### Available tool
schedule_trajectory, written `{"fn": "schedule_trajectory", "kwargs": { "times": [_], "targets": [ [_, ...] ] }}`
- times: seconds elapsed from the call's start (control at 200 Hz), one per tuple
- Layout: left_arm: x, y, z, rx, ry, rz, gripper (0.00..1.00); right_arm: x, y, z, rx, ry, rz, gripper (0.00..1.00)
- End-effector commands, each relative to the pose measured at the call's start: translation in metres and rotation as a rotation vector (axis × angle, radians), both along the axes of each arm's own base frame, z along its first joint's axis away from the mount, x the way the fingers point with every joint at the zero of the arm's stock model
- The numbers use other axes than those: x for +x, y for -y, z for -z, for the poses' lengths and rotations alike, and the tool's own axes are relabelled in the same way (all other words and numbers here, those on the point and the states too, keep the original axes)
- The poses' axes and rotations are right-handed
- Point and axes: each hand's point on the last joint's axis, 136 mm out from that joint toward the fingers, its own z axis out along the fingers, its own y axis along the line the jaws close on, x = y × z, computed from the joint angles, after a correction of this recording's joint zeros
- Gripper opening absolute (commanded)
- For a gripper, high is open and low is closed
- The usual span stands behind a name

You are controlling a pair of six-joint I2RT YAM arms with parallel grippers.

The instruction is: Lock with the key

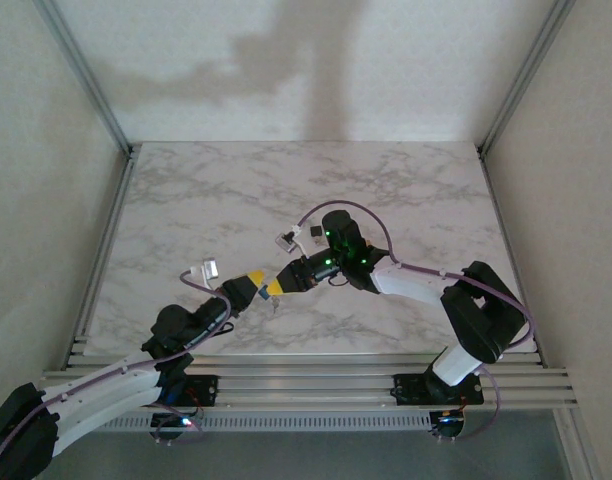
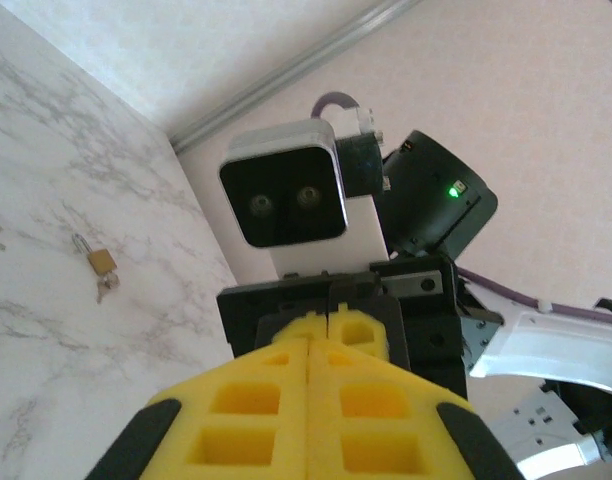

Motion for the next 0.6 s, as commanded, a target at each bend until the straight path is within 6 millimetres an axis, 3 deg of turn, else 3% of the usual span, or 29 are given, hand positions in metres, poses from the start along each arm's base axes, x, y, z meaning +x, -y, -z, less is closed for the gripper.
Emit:
{"fn": "schedule_trajectory", "kwargs": {
  "times": [0.0, 0.405, 0.591],
  "targets": [
    [-0.051, 0.035, 0.024, 0.079, -0.002, 0.307, 0.0, 0.066, -0.016, -0.02, 0.038, 0.148, 0.271, 0.0],
    [-0.054, 0.04, 0.022, 0.081, 0.003, 0.321, 0.0, 0.069, -0.014, -0.014, 0.01, 0.148, 0.272, 0.0],
    [-0.044, 0.035, 0.016, 0.039, -0.032, 0.268, 0.0, 0.069, -0.013, -0.007, -0.018, 0.158, 0.265, 0.0]
  ]
}}
